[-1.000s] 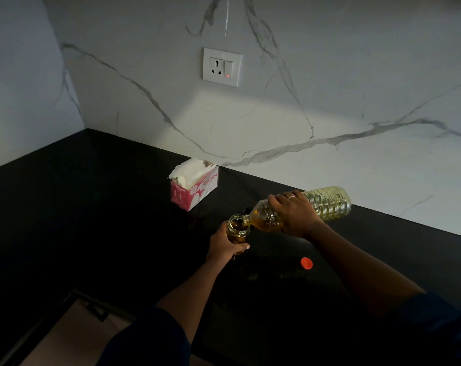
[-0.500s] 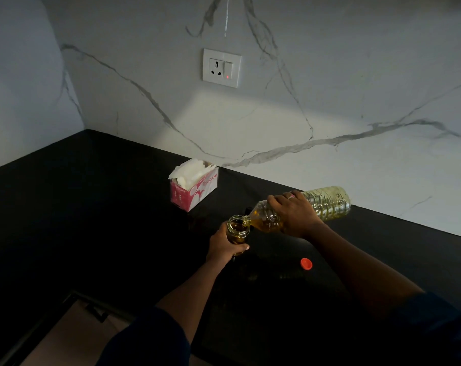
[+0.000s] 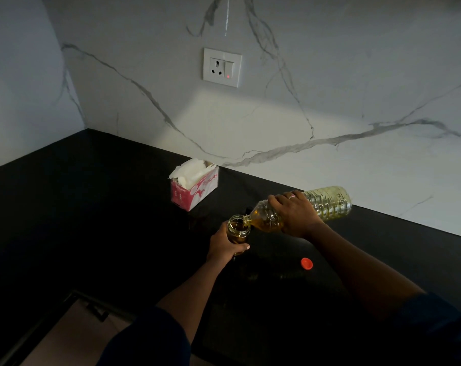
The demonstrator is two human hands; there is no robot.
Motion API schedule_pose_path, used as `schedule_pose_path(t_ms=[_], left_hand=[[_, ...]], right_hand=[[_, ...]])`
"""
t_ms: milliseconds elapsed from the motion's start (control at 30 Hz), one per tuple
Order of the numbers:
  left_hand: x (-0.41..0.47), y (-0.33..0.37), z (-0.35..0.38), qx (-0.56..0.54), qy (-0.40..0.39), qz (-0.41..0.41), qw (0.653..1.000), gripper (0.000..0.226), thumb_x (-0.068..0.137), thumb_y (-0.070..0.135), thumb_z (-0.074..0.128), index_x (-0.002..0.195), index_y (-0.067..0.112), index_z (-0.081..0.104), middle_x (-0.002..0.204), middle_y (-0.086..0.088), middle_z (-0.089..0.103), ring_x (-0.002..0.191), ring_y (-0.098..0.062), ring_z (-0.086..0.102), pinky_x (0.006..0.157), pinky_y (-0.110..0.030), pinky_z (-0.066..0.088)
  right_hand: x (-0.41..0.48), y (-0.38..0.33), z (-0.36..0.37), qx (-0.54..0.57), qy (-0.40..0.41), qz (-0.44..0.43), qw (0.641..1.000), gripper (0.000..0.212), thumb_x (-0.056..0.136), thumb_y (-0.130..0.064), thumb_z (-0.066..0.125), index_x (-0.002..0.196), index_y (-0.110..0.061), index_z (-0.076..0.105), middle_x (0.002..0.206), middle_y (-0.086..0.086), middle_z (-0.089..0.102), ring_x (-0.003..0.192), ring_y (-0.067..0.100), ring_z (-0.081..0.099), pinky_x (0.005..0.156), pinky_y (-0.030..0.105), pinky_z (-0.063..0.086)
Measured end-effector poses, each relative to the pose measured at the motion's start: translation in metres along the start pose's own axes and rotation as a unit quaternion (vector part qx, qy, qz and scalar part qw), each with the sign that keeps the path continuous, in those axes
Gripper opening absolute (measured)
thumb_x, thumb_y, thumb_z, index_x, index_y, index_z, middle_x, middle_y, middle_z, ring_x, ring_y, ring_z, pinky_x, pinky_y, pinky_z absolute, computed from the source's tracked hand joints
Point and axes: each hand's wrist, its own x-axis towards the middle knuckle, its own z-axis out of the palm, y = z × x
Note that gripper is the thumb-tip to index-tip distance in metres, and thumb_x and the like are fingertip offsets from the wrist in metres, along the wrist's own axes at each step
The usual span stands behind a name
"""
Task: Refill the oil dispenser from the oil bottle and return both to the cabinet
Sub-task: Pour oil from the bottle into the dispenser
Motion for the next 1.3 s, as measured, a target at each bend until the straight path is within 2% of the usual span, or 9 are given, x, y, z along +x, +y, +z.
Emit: schedule_pose_path(t_ms=[100,233,333,833,1300], left_hand=[[-0.0005,0.0009,-0.0001,0.003,-0.001,-0.002,1.0,0.081,0.064,0.016,0.083,0.134,0.019,0.042,0.134,-0.003,0.051,0.13,-0.021,0.043,0.105,-0.035,0.037],[-0.0002,0.0005,0.0001,0.005,0.0,-0.003,1.0,0.082,0.063,0.017,0.084,0.134,0.019,0.042,0.134,-0.003,0.051,0.129,-0.021,0.044,0.106,-0.036,0.038],[-0.0001,-0.0001,0.0003,0.001,-0.001,-0.005,1.0,0.081,0.063,0.017,0.084,0.133,0.019,0.043,0.133,-0.003,0.052,0.128,-0.021,0.044,0.106,-0.036,0.038],[0.0008,0.0002,0.0003,0.006,0.001,-0.006,1.0,0.084,0.063,0.018,0.084,0.134,0.019,0.042,0.134,-0.004,0.052,0.129,-0.021,0.044,0.107,-0.037,0.038],[0.0003,0.0003,0.0002,0.001,-0.004,-0.008,1.0,0.083,0.063,0.017,0.084,0.134,0.02,0.041,0.134,-0.003,0.051,0.129,-0.021,0.043,0.107,-0.037,0.038]], right_hand=[[-0.0003,-0.0004,-0.0006,-0.014,-0.003,0.001,1.0,0.081,0.071,-0.044,0.071,0.137,-0.009,0.038,0.128,0.015,0.055,0.117,0.033,0.051,0.103,0.044,0.034],[0.0001,-0.0004,0.0004,-0.024,0.001,0.002,1.0,0.083,0.055,-0.044,0.082,0.123,-0.008,0.053,0.108,0.014,0.066,0.097,0.032,0.063,0.088,0.045,0.047],[0.0002,-0.0007,-0.0007,-0.024,0.014,0.002,1.0,0.085,0.046,-0.045,0.086,0.116,-0.007,0.057,0.099,0.013,0.068,0.089,0.031,0.066,0.081,0.045,0.051],[0.0008,-0.0008,0.0002,-0.036,0.037,0.001,0.999,0.087,0.036,-0.051,0.086,0.108,-0.008,0.06,0.089,0.01,0.069,0.079,0.028,0.067,0.074,0.041,0.053],[0.0003,-0.0006,0.0021,-0.033,0.042,0.004,0.999,0.087,0.04,-0.047,0.087,0.113,-0.009,0.058,0.095,0.012,0.069,0.085,0.029,0.067,0.079,0.044,0.052]])
